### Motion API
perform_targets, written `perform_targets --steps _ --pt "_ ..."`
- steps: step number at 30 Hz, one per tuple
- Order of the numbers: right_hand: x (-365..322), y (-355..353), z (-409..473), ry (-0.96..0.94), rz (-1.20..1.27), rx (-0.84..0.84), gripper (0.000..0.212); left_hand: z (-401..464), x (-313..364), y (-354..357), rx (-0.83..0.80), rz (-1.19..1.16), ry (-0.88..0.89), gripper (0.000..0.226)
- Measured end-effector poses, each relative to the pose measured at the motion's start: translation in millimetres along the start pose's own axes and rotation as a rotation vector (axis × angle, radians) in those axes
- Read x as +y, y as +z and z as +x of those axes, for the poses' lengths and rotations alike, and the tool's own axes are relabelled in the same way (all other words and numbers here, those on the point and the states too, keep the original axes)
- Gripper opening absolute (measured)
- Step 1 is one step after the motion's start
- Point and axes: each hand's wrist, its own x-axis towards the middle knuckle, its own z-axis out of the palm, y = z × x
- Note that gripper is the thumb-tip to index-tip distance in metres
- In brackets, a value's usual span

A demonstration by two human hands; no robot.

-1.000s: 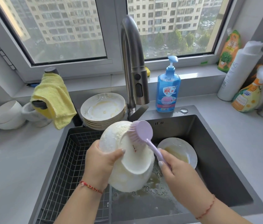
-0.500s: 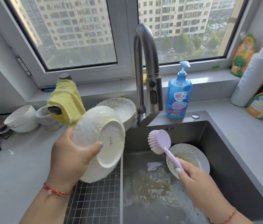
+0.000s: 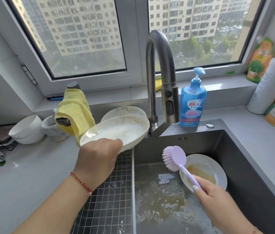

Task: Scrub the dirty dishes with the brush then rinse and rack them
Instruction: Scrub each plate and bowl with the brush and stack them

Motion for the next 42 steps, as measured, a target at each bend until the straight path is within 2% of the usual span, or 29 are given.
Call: perform_targets --steps 10,23,42 --pt "0.9 -0.8 0.9 0.041 0.023 0.041 0.037 20.3 -8.9 60.0 -0.137 -0.036 0.018 0.036" --pt "4.8 -1.3 5.7 0.063 0.036 0.068 0.04 29.2 -20.3 96.9 -0.166 -0.03 0.002 0.04" --pt "5.6 -4.8 4.5 0.076 0.04 0.066 0.04 22.7 -26.1 126.8 -0.164 -0.171 -0.047 0.026"
